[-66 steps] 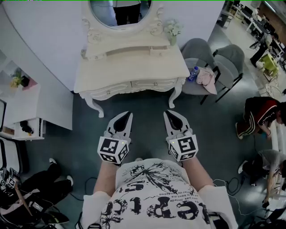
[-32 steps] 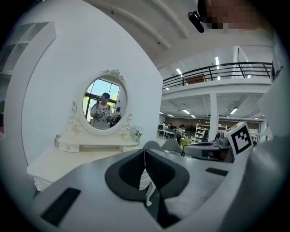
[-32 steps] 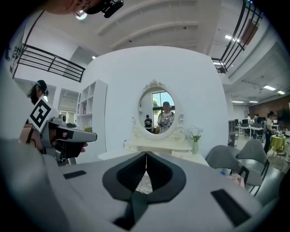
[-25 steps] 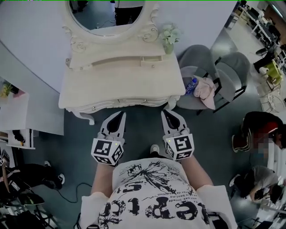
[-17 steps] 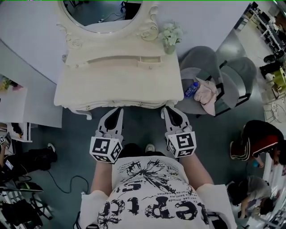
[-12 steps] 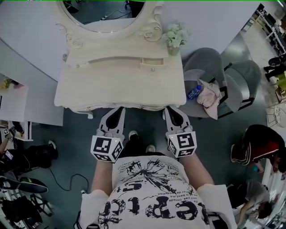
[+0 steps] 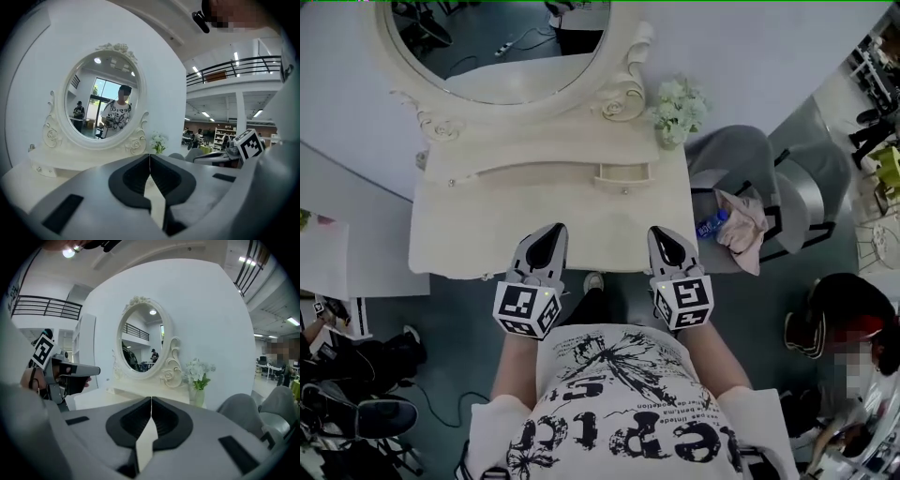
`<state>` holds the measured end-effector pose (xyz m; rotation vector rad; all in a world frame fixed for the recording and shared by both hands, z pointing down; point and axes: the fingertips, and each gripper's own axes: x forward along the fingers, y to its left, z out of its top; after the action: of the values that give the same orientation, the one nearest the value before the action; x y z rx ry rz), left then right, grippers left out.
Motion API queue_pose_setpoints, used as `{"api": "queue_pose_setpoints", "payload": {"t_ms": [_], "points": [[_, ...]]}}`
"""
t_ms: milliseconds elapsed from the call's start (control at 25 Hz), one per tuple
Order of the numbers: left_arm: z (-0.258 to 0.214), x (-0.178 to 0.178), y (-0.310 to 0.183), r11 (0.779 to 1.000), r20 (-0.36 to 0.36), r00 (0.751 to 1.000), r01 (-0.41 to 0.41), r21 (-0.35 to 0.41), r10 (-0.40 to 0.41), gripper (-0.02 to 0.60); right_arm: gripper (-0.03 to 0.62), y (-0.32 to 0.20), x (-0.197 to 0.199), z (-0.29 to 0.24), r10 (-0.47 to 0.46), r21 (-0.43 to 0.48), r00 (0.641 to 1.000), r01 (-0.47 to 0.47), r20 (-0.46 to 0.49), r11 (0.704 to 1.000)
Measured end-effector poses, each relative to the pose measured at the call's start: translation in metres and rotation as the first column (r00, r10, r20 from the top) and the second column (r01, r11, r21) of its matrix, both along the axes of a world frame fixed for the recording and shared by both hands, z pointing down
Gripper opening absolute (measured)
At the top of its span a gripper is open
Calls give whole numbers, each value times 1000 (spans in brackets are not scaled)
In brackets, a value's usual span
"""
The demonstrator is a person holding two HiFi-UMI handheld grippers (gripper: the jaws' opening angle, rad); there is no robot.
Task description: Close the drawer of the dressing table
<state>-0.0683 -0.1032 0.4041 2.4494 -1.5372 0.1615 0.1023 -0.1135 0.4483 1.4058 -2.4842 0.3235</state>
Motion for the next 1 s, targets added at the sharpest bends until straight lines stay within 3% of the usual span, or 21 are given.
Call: {"api": "queue_pose_setpoints", "payload": {"t_ms": [360, 560, 800, 880, 1000], "points": [[17, -22, -97, 995, 8, 995, -103, -10, 103, 20, 18, -92, -26, 34, 88, -66, 996, -88, -12, 994], [33, -21, -111, 989, 2, 990, -141, -41, 141, 20, 18, -105, -35, 70, 74, -164, 997, -79, -32, 983], [52, -22, -119, 984, 1, 988, -152, -91, 153, 20, 25, -117, -35, 130, 85, -299, 994, -102, -71, 949], [60, -23, -119, 984, -3, 990, -138, -109, 138, 20, 75, -118, -37, 147, 74, -332, 995, -93, -70, 939], [72, -24, -118, 984, -10, 994, -108, -142, 108, 20, 100, -118, -39, 166, 54, -367, 996, -78, -77, 927]]}}
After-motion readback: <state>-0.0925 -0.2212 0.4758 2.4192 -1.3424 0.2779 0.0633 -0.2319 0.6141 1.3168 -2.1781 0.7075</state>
